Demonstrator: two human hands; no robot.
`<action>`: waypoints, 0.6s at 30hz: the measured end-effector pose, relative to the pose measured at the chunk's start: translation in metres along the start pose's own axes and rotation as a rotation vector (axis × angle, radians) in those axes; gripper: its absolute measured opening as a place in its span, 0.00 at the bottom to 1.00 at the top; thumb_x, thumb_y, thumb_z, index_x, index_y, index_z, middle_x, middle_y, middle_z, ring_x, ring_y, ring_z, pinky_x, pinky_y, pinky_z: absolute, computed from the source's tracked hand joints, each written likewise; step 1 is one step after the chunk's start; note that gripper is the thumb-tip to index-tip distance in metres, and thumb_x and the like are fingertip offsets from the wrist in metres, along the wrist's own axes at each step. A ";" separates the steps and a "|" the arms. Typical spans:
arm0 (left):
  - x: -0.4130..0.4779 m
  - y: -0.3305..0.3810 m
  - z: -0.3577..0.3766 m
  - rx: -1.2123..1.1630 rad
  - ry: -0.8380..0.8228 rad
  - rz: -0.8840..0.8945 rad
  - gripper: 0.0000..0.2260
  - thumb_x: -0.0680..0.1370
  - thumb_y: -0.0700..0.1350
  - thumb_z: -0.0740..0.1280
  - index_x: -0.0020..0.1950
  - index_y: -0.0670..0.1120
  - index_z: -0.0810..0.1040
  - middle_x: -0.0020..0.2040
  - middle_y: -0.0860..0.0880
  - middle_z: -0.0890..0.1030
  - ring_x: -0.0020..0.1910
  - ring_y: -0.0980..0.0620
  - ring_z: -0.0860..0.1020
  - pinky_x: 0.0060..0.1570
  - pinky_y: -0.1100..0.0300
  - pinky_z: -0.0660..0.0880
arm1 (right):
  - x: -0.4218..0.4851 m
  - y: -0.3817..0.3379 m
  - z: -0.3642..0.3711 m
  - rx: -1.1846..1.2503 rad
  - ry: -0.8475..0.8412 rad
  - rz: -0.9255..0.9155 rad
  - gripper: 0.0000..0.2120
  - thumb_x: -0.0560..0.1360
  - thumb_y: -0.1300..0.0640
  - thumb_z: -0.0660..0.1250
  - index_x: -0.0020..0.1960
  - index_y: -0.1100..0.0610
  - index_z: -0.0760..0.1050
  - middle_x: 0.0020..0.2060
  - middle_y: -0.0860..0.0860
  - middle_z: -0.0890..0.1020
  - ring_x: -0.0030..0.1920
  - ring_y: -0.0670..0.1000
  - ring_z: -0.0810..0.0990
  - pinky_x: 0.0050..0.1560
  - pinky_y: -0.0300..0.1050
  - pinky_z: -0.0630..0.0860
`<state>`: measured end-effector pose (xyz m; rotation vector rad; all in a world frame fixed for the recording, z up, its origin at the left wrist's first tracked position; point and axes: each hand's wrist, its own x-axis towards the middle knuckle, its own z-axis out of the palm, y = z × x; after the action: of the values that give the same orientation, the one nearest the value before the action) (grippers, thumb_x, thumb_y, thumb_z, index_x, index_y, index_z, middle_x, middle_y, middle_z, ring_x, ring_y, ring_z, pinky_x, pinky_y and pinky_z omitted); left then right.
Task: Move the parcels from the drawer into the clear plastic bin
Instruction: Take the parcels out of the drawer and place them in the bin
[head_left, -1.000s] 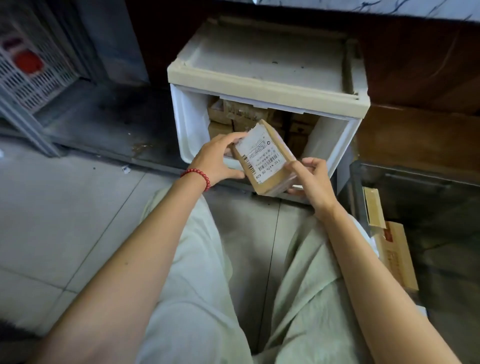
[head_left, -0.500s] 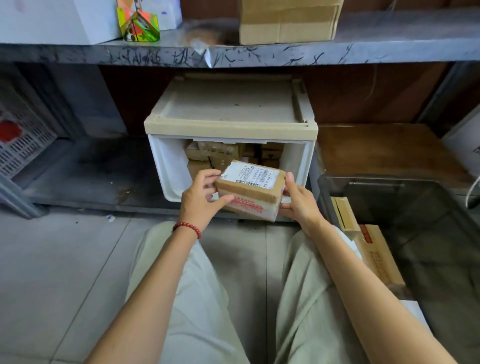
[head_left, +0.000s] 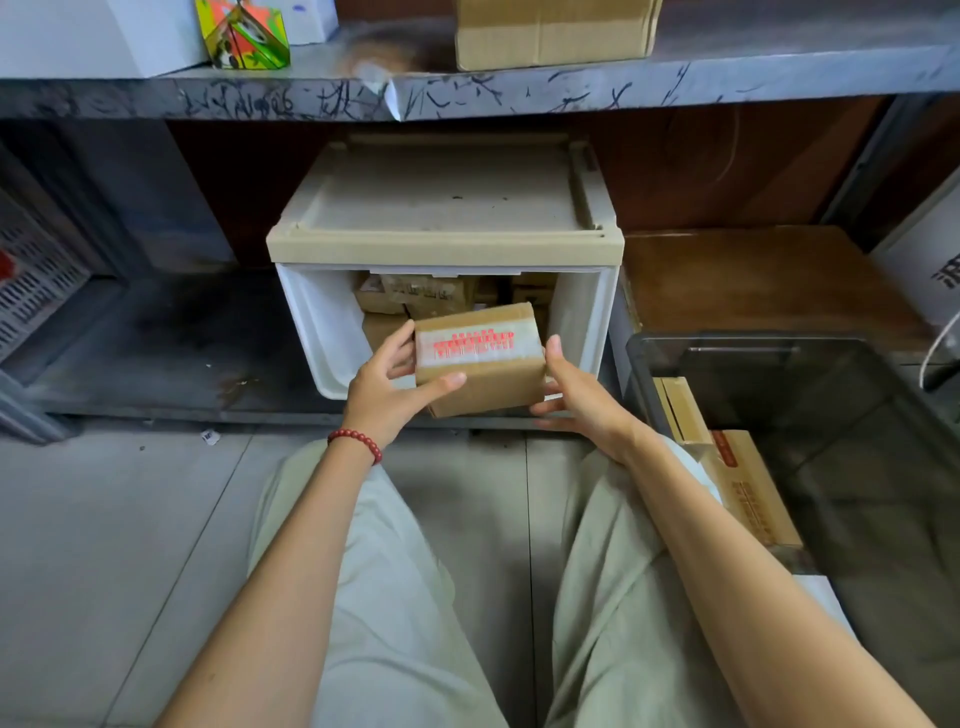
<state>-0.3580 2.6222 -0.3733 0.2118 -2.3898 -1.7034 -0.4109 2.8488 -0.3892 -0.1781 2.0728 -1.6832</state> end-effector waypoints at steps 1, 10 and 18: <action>0.001 0.001 -0.002 -0.006 -0.002 0.008 0.41 0.65 0.54 0.78 0.75 0.53 0.64 0.65 0.57 0.75 0.57 0.67 0.72 0.50 0.75 0.70 | 0.001 -0.001 0.000 -0.017 0.000 0.023 0.46 0.64 0.21 0.49 0.73 0.48 0.65 0.55 0.51 0.76 0.52 0.49 0.79 0.54 0.47 0.81; 0.006 0.002 0.003 0.006 -0.003 0.012 0.31 0.67 0.57 0.75 0.68 0.55 0.71 0.63 0.54 0.74 0.59 0.60 0.75 0.56 0.59 0.77 | 0.001 -0.004 0.006 -0.032 0.059 -0.094 0.21 0.74 0.34 0.62 0.44 0.53 0.70 0.49 0.49 0.78 0.53 0.44 0.78 0.56 0.49 0.78; 0.014 0.011 0.045 -0.020 -0.133 0.058 0.32 0.71 0.56 0.73 0.73 0.59 0.64 0.64 0.58 0.75 0.64 0.58 0.73 0.60 0.62 0.73 | -0.013 -0.008 -0.025 -0.047 0.168 -0.270 0.42 0.65 0.41 0.75 0.70 0.43 0.55 0.60 0.39 0.72 0.59 0.40 0.73 0.52 0.31 0.74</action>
<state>-0.3830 2.6639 -0.3759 0.0262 -2.4449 -1.7658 -0.4115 2.8744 -0.3741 -0.3573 2.2990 -1.8626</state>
